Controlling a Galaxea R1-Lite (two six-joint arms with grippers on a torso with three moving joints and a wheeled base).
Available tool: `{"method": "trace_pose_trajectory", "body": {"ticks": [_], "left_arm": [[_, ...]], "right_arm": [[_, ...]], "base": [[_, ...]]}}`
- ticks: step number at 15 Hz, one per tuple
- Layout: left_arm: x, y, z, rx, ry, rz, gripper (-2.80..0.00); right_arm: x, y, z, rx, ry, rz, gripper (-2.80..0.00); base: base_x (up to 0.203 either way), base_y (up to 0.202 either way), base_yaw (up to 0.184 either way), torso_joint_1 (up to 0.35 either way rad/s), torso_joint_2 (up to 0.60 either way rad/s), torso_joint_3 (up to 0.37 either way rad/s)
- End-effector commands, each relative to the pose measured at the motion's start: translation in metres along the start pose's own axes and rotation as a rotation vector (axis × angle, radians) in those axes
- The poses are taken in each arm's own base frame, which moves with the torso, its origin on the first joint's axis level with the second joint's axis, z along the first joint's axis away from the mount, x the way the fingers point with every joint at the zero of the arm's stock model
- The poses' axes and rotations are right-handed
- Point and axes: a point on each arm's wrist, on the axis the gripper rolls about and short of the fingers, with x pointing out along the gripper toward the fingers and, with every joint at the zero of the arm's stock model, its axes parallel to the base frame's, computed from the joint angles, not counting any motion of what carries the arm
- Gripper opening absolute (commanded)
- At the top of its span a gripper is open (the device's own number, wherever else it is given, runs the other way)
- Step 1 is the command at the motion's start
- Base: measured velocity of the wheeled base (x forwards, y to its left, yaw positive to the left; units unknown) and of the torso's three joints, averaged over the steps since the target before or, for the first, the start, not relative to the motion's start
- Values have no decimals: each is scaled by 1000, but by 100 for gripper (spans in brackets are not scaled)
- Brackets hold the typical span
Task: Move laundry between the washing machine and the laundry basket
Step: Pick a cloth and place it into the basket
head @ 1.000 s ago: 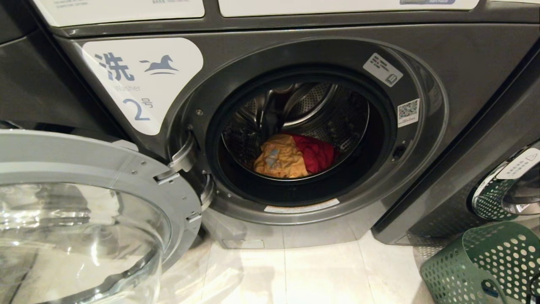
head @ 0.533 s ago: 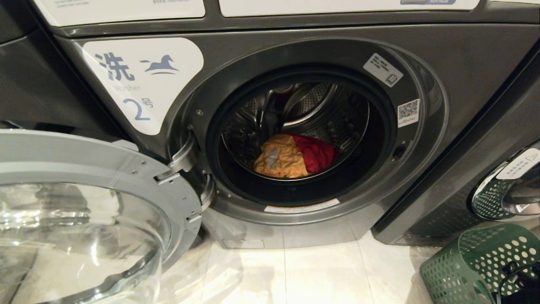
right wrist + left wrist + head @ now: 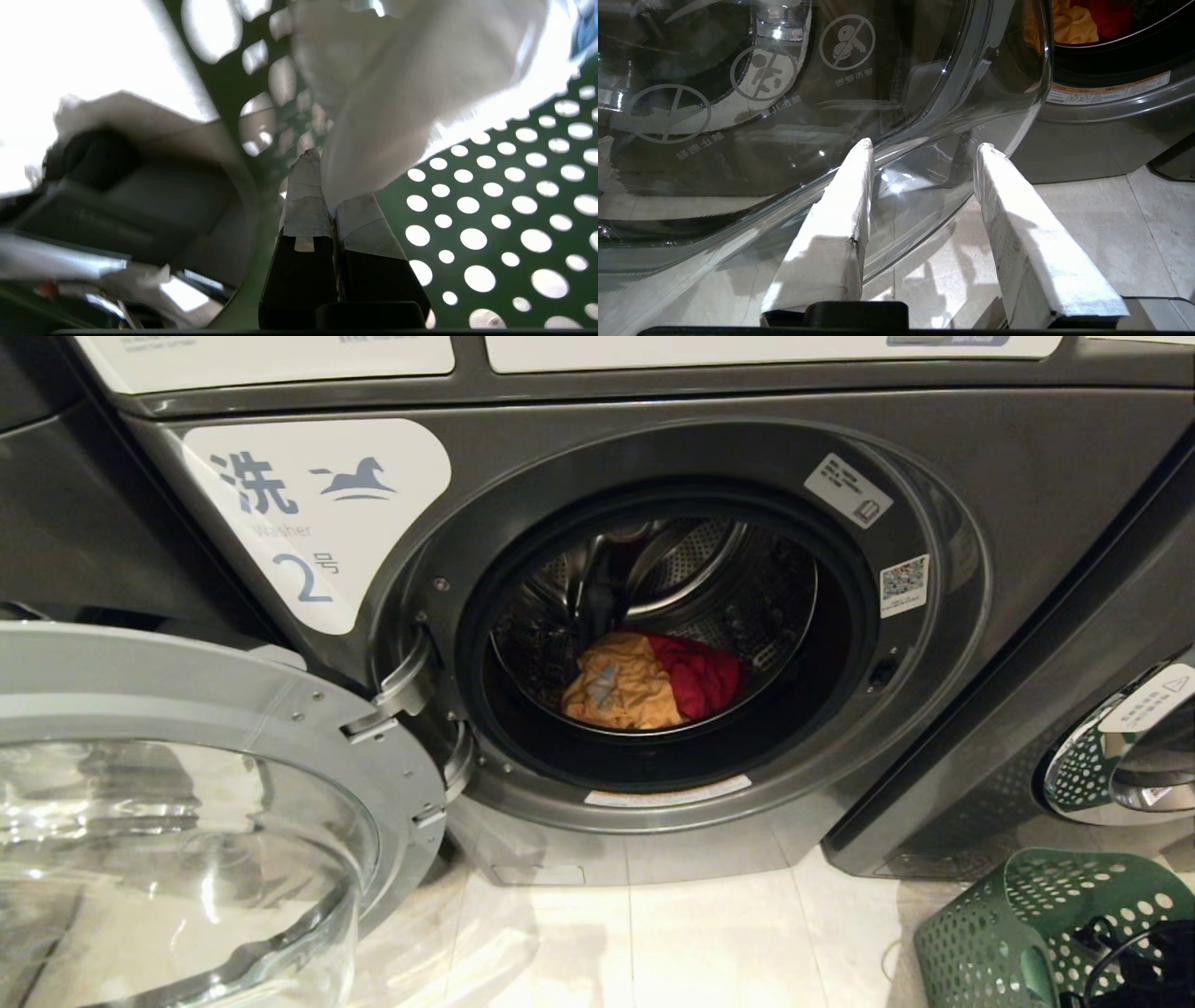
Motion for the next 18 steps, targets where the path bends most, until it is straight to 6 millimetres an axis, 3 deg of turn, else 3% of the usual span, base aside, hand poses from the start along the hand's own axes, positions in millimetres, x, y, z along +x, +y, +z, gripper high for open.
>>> {"method": "trace_pose_trajectory", "body": {"ticks": [1, 11, 18], "left_arm": [[0, 0, 0, 0, 3, 0, -280], [0, 0, 0, 0, 3, 0, -280], [0, 0, 0, 0, 3, 0, -280]], "right_arm": [[-11, 14, -3, -48, -12, 34, -280], [-26, 50, -20, -131, -24, 214, -280], [-36, 90, -50, -208, 8, 338, -280]], "base": [[0, 0, 0, 0, 0, 0], [0, 0, 0, 0, 0, 0], [0, 0, 0, 0, 0, 0]]}}
